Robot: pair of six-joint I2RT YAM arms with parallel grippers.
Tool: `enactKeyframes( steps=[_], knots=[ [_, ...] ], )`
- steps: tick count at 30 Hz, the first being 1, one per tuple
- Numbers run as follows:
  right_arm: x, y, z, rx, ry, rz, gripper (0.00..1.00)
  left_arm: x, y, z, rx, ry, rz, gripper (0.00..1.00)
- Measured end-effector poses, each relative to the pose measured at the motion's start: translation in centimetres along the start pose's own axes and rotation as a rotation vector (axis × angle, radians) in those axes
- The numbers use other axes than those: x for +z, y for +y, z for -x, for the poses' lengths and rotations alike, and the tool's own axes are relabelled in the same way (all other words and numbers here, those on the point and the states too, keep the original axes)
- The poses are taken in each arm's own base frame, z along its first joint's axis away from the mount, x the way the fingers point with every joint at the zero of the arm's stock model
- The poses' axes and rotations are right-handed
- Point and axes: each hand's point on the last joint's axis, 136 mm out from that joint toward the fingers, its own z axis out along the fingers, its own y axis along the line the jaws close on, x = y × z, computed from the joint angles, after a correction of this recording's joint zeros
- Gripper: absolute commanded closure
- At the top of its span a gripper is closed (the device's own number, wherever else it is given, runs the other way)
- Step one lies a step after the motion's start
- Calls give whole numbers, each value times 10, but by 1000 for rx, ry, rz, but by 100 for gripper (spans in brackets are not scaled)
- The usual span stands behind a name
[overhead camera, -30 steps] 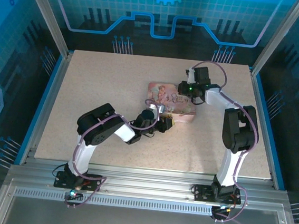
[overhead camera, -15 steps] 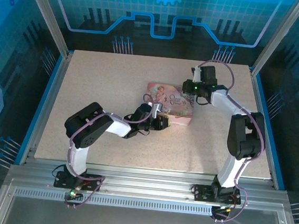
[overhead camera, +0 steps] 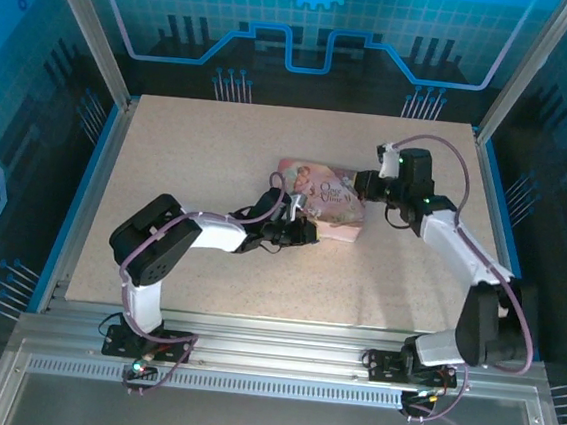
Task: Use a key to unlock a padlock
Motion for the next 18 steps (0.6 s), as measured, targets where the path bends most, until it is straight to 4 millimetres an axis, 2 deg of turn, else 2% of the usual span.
enactKeyframes(
  steps=[6, 18],
  knots=[
    [-27, 11, -26, 38, -23, 59, 100, -3, -12, 6, -36, -2, -15, 91],
    [-40, 10, -75, 162, -7, 116, 100, -5, -33, 21, -96, -24, -53, 91]
  ],
)
